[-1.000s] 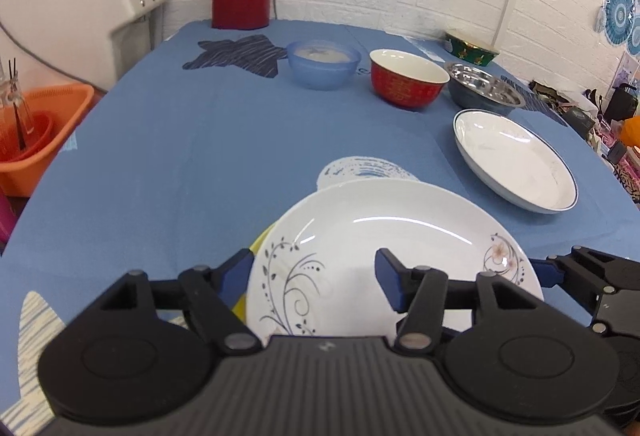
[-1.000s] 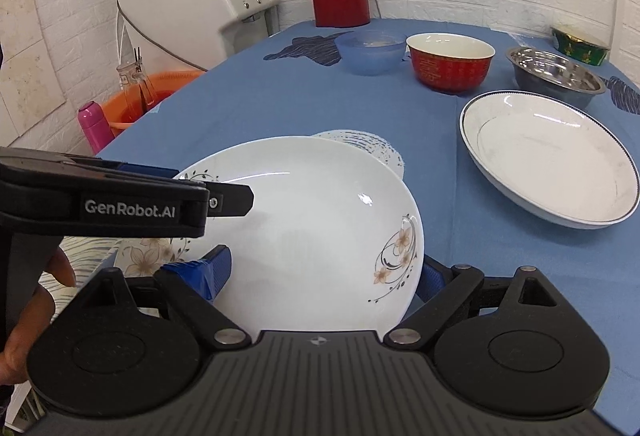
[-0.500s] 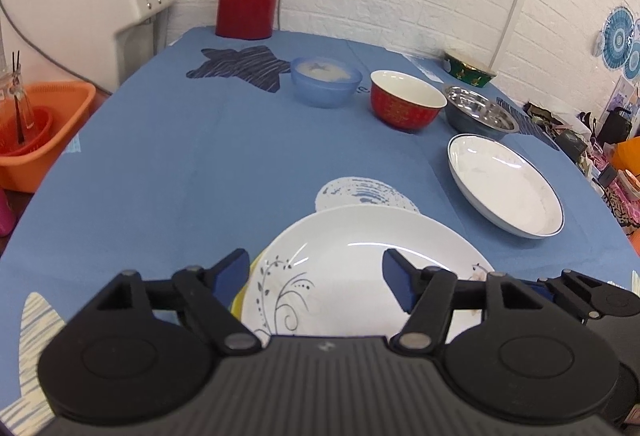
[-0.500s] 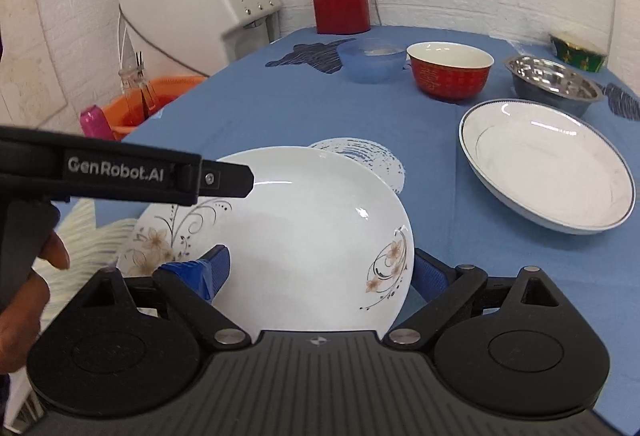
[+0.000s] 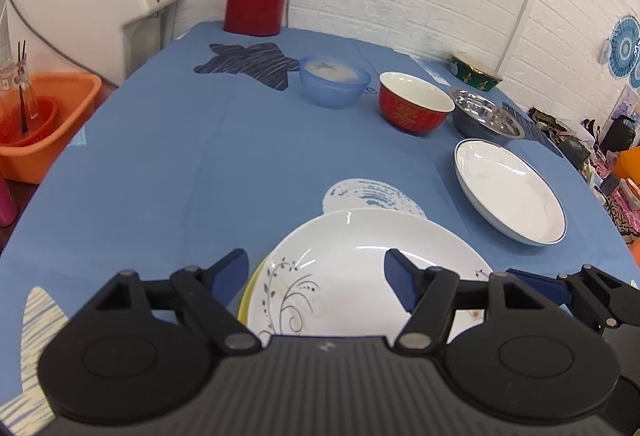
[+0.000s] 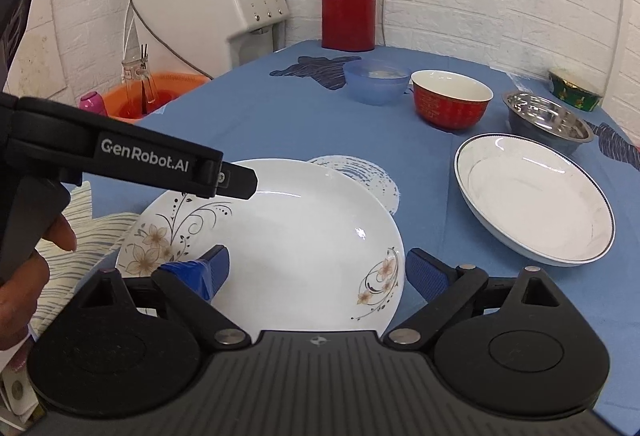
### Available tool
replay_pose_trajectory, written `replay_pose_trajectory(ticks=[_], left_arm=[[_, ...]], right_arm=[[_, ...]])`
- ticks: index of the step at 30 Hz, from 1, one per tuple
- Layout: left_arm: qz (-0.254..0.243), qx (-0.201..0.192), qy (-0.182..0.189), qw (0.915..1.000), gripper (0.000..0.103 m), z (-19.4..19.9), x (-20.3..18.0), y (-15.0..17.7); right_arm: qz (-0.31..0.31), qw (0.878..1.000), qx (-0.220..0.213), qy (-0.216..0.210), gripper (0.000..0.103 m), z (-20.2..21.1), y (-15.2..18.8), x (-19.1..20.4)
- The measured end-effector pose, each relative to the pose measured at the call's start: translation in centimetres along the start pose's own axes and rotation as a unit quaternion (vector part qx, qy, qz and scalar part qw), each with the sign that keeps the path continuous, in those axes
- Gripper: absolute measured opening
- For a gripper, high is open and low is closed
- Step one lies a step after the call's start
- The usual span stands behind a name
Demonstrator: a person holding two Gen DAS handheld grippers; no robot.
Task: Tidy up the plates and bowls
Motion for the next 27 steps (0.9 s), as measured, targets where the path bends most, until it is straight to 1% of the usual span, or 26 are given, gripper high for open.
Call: replay_pose_trajectory(ticks=[2,4,7,11,15,18,22,25,27], left_arm=[[0.002,0.003,0.003,1.0,0.068,-0.2,-0.1,-0.3],[0.003,0.006,0.012,0.9999,0.068,-0.4,-0.5,-0.9],[-0.003,0.004,0.033,0.9995,0.069,-0.7,-1.8,-2.3],[-0.018,0.004,0.057,0.9982,0.072,-2.0,-4.5,-4.3],[-0.034,0.024,0.078,0.9961,0.072,-4.5,-7.3,-5.6],[-0.044,0.047,0.09,0.9939,0.072,-6.9,-9.1,-6.5],[-0.056,0.072,0.093,0.9915,0.072,-10.2,-10.8,-7.9],[-0.055,0.099,0.093,0.9891,0.072,-12.7,-12.0,-8.7],[-0.058,0.114,0.086,0.988,0.071,-14.2,-12.8,-9.0]], right_arm=[[-0.021,1.0,-0.003,-0.016,0.082,0.2,-0.3,-0.8],[-0.048,0.999,-0.009,-0.018,0.082,0.8,-0.6,-2.3],[-0.076,0.997,-0.025,0.003,0.082,2.2,-1.2,-5.2],[-0.103,0.993,-0.037,0.047,0.082,3.8,-1.7,-9.4],[-0.138,0.987,-0.035,0.075,0.082,4.1,-1.6,-13.8],[-0.16,0.983,-0.027,0.09,0.082,3.2,-1.9,-16.7],[-0.166,0.98,-0.003,0.106,0.082,0.4,-2.5,-19.6],[-0.177,0.979,0.013,0.1,0.082,-1.6,-2.6,-21.2],[-0.177,0.979,0.022,0.099,0.082,-2.5,-2.6,-21.6]])
Point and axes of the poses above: each gripper's, at about its wrist camera, not at the fingertips, and z roughly against the way its jaws point, x to its left, y to its underside, the point moved 4 cm from there along -z, roughly the way its jaws point, and after that the axes turned 3 degrees about -z, right-handed, at the moved point
